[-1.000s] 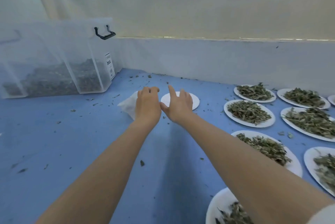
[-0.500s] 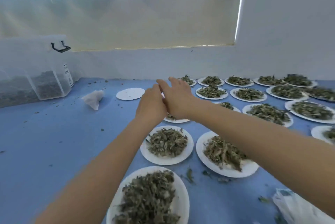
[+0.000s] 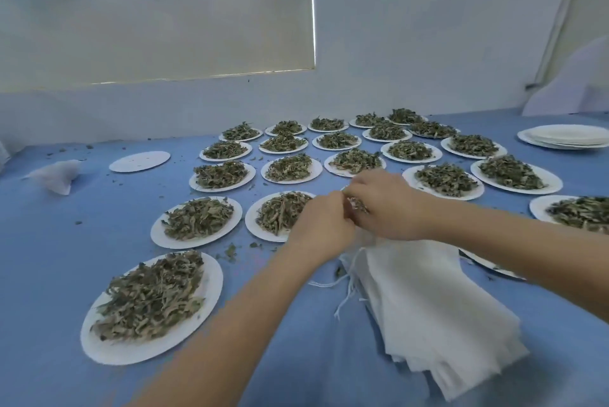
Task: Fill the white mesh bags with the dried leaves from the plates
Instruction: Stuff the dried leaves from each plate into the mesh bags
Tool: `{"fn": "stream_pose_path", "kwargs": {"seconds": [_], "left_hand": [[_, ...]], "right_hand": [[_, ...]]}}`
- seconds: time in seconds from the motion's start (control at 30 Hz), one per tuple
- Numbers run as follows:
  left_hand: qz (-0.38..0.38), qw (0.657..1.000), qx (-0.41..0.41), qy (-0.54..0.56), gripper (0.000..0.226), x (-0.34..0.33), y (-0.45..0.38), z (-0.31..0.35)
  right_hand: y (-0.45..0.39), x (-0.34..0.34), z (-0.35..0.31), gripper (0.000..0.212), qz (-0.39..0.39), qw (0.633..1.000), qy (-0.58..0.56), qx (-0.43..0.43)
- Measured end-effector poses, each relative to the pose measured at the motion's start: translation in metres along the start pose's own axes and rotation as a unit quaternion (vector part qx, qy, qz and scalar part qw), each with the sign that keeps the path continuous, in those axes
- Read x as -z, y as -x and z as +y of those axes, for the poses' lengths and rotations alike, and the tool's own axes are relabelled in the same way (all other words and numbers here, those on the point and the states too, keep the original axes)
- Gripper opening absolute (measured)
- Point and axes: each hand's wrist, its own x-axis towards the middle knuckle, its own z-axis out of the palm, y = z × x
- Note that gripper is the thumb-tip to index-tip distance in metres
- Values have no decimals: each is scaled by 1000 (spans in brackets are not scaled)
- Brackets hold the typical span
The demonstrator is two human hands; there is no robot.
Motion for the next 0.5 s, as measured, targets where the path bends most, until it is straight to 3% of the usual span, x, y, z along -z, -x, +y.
{"fn": "stream_pose_path", "kwargs": {"seconds": [0.13,0.23,0.33,0.5], "left_hand": [[20,999,-15,32,26,-25,5,4],[99,989,-52,93,28,-33,15,7],[140,975,-74,155,21,-35,25,11],[97,986,-132,41,44,-42,31,14]], "right_hand": [[29,12,38,25,19,996,-87,17],[52,14,59,13,55,988,-144,25],[69,7,65,22,31,985,-158,55],[76,2,64,42,47,980,-175,87]]}}
